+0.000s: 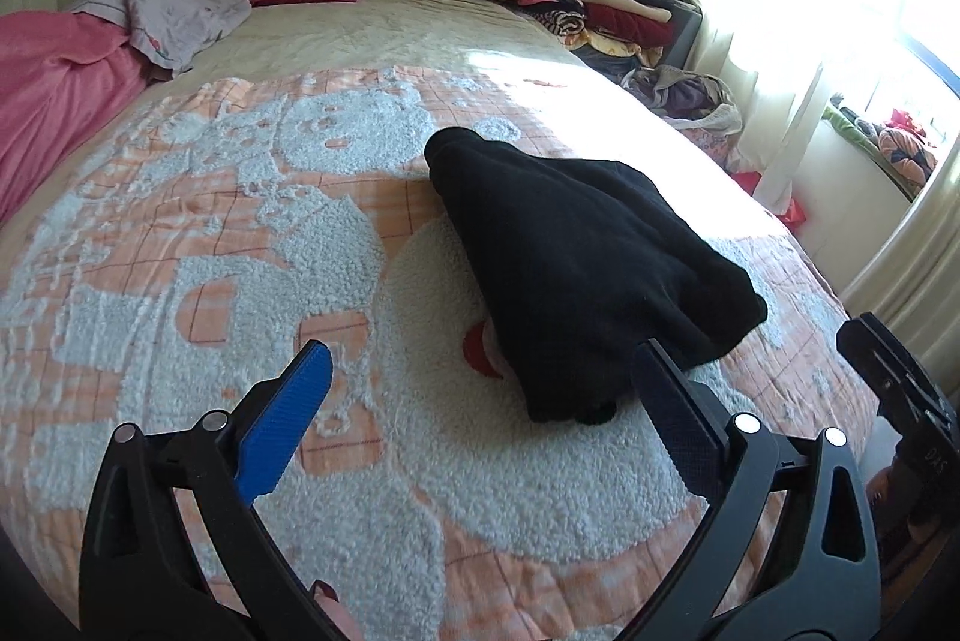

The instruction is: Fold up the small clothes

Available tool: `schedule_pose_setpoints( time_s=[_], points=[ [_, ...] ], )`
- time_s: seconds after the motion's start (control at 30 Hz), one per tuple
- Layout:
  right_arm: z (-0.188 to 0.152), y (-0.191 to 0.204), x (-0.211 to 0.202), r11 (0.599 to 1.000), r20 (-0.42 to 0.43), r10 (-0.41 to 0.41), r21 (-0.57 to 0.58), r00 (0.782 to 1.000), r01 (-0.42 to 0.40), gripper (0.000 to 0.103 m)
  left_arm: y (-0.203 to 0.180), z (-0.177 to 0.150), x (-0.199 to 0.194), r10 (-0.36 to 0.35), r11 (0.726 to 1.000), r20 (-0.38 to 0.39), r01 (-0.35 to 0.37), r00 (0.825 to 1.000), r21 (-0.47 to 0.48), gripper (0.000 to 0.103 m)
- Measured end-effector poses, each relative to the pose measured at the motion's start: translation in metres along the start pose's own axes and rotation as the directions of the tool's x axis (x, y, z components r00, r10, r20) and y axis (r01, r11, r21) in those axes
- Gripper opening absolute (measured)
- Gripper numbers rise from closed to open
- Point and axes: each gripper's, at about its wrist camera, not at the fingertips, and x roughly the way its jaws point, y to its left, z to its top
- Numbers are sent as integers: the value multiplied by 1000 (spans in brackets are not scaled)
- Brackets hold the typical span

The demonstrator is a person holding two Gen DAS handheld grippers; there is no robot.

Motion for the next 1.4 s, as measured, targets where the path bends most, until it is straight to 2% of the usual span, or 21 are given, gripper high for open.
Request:
schedule_pose_setpoints(
  time_s=[0.17,0.3,0.4,0.57,1.4],
  points=[
    [-14,11,-15,1000,-8,12,-12,1000,-12,98,-2,-23,-7,17,1000,1,-17,1000,1,94],
    [-31,18,-14,999,-90,2,-51,996,-7,98,-1,-35,-5,20,1000,-18,-21,1000,-23,94],
    [-47,22,-7,997,-150,-42,-77,988,31,98,-2,-42,1,47,998,-46,-49,998,-34,94],
    [-63,23,1,997,-204,-43,-67,978,29,98,-14,-50,7,65,998,-70,-64,995,12,94],
    [-61,25,-6,997,-200,-31,-72,979,17,98,-14,-49,4,87,996,-64,-87,994,8,94]
  ],
)
